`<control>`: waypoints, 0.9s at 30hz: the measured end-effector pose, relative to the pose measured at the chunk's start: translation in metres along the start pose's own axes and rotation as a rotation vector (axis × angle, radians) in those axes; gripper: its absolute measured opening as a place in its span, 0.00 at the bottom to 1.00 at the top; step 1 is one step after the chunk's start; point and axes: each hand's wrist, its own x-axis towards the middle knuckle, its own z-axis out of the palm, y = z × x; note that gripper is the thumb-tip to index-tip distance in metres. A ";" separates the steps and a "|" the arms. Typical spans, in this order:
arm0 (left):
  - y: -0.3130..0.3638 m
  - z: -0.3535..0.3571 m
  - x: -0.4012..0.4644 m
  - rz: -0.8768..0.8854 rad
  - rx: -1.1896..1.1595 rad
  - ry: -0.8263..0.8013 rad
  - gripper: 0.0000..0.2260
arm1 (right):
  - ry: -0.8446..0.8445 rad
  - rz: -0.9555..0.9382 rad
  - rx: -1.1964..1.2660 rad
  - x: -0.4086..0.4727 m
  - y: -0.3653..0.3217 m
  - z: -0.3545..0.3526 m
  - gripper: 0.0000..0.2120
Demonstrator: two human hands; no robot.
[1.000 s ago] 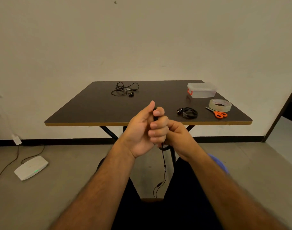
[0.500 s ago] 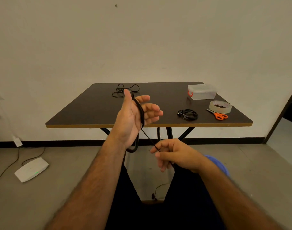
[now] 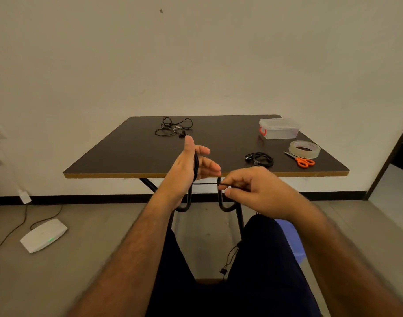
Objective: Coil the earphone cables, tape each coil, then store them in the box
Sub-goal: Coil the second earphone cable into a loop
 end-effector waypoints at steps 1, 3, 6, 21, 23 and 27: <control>-0.001 0.001 -0.001 -0.030 0.047 -0.038 0.33 | 0.028 -0.017 -0.051 0.002 -0.002 -0.004 0.06; -0.003 0.003 -0.003 -0.098 0.125 -0.144 0.36 | 0.107 -0.057 -0.123 0.007 -0.007 -0.011 0.06; -0.001 0.009 -0.007 -0.177 0.149 -0.296 0.38 | 0.208 -0.136 -0.135 0.015 -0.009 -0.021 0.05; 0.009 0.026 -0.010 -0.229 -0.680 -0.658 0.23 | 0.098 -0.102 0.963 0.029 0.013 0.001 0.13; 0.012 0.027 -0.008 -0.213 -0.772 -0.615 0.19 | 0.070 -0.043 1.020 0.028 0.013 0.012 0.14; 0.015 0.026 -0.004 -0.146 -0.881 -0.439 0.14 | 0.036 -0.021 1.030 0.024 0.011 0.029 0.11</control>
